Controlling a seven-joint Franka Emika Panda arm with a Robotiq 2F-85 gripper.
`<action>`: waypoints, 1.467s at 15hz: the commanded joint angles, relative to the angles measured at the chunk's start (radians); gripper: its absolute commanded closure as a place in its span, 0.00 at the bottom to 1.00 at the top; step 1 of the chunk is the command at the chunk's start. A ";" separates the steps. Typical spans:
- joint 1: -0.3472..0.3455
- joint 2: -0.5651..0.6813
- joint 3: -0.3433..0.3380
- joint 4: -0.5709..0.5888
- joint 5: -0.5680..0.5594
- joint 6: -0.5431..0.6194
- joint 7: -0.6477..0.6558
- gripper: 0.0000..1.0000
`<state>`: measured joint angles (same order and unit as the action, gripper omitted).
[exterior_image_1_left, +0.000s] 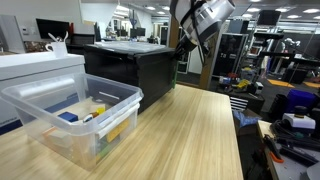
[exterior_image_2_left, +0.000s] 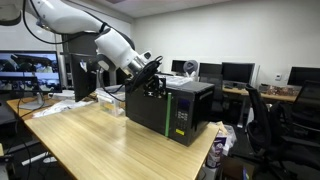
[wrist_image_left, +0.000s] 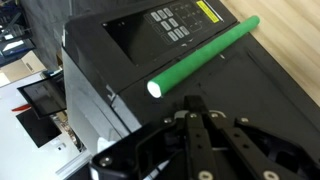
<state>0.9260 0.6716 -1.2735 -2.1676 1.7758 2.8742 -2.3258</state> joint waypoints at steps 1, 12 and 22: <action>-0.084 0.066 0.055 0.068 0.088 -0.028 -0.077 1.00; 0.021 -0.204 -0.177 -0.267 -0.953 -0.133 0.447 1.00; -0.291 -0.602 0.190 -0.292 -0.916 0.356 0.185 1.00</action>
<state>0.7850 0.2372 -1.2141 -2.4615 1.0246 3.1646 -2.2489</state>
